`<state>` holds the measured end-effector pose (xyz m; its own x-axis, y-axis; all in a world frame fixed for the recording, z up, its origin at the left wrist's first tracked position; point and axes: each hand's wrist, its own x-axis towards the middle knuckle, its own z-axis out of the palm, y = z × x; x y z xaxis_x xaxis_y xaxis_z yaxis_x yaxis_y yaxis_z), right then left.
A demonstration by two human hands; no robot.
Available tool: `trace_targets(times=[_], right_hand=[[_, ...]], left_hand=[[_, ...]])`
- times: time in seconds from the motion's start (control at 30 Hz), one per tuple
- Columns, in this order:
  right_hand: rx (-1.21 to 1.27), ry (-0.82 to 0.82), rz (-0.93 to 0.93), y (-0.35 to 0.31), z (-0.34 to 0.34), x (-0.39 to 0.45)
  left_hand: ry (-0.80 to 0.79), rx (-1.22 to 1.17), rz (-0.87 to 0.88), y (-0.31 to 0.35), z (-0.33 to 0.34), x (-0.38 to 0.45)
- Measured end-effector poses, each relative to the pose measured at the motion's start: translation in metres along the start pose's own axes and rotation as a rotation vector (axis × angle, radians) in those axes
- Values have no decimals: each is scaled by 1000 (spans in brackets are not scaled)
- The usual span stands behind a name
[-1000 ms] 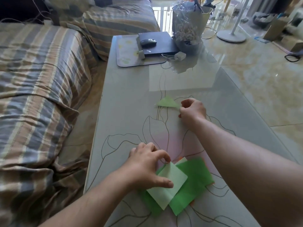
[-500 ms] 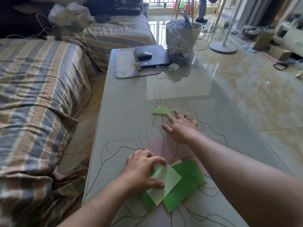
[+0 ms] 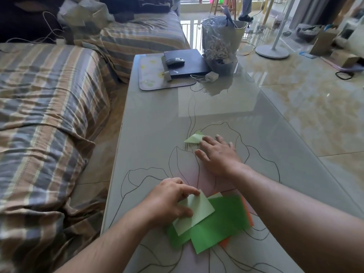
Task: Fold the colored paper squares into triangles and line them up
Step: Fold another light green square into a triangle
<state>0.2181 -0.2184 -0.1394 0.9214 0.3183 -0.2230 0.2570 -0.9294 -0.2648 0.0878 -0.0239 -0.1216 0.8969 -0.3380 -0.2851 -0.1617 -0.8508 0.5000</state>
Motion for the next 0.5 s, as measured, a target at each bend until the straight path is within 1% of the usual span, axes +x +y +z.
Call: trace_targets(times=[0.1, 0.2, 0.27, 0.33, 0.43, 0.5], right_hand=[[66, -2, -31, 3, -6, -7], [249, 107, -72, 1, -19, -22], [267, 162, -99, -2, -29, -40], [242, 144, -114, -6, -33, -64], [239, 51, -96, -10, -32, -101], [235, 13, -89, -13, -29, -120]], left_hand=[[13, -46, -11, -3, 2, -2], [45, -117, -57, 0, -4, -9], [57, -107, -95, 3, -12, -14], [16, 8, -159, 6, -15, -19], [-36, 247, -233, 12, -10, -24], [-33, 286, -258, 15, -5, -24]])
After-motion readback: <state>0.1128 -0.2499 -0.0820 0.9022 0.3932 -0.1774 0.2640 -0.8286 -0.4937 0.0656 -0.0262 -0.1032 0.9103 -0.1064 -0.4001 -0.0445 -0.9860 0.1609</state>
